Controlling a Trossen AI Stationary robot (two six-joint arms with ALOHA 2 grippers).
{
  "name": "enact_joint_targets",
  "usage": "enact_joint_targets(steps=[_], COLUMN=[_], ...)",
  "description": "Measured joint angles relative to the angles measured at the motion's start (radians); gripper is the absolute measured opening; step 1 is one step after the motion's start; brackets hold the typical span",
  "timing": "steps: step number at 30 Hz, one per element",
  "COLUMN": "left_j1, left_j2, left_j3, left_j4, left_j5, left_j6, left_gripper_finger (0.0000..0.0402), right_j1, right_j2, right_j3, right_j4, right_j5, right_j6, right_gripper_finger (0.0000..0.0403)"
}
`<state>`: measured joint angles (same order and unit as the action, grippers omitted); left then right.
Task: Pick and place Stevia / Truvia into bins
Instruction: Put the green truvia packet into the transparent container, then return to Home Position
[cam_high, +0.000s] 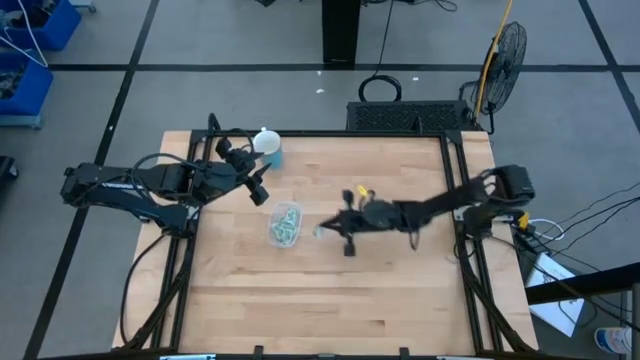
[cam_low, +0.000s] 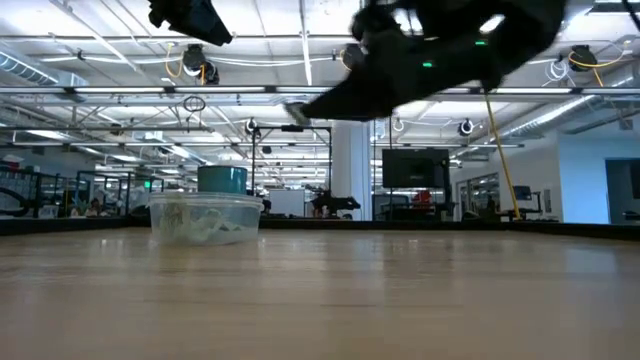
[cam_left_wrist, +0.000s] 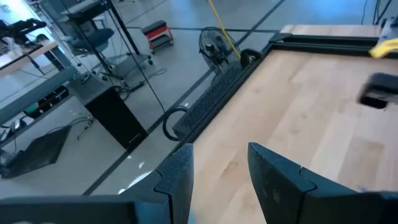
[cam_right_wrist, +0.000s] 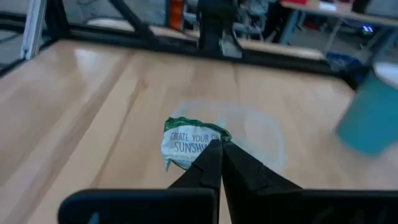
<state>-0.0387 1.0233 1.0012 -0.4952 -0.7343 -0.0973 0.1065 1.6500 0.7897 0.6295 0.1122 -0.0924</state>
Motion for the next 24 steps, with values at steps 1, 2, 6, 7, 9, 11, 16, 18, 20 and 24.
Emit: enact_joint_targets(steps=[1, 2, 6, 7, 9, 11, 16, 18, 20, 24], left_j1=[0.000, 0.000, 0.000, 0.000, 0.000, 0.000, 0.000, 0.000, 0.000, 0.000], left_j2=[0.000, 0.000, 0.000, 0.000, 0.000, 0.000, -0.001, -0.001, -0.001, -0.001], left_j3=[0.000, 0.000, 0.000, 0.000, 0.000, 0.000, 0.000, 0.000, 0.000, 0.000], left_j4=[-0.001, 0.000, 0.000, -0.001, 0.000, -0.001, -0.005, -0.005, -0.005, -0.005], left_j5=[0.000, 0.001, -0.001, -0.005, -0.008, -0.007, 0.004, 0.002, -0.002, 0.001], left_j6=[0.009, 0.017, 0.024, 0.021, 0.014, 0.013, 0.010, 0.010, 0.012, -0.001], left_gripper_finger=[0.0159, 0.0159, 0.0159, 0.0159, 0.0159, 0.0159, 0.0159, 0.0159, 0.0159, 0.0159], right_j1=[-0.029, -0.051, -0.089, -0.096, -0.112, -0.132, -0.167, -0.173, -0.177, -0.179], right_j2=[0.024, 0.056, 0.211, 0.251, 0.322, 0.387, 0.468, 0.478, 0.483, 0.481], right_j3=[0.037, 0.087, 0.329, 0.393, 0.493, 0.556, 0.608, 0.608, 0.608, 0.608], right_j4=[-0.003, -0.020, -0.201, -0.252, -0.333, -0.349, -0.351, -0.350, -0.361, -0.355], right_j5=[-0.035, -0.056, -0.064, -0.062, -0.064, -0.064, -0.063, -0.065, -0.065, -0.063], right_j6=[-0.019, -0.037, -0.103, -0.116, -0.117, -0.111, -0.160, -0.154, -0.139, -0.131], right_gripper_finger=[0.0001, 0.0001, 0.0001, 0.0001, 0.0001, 0.0001, 0.0017, 0.0036, 0.0060, 0.0107])
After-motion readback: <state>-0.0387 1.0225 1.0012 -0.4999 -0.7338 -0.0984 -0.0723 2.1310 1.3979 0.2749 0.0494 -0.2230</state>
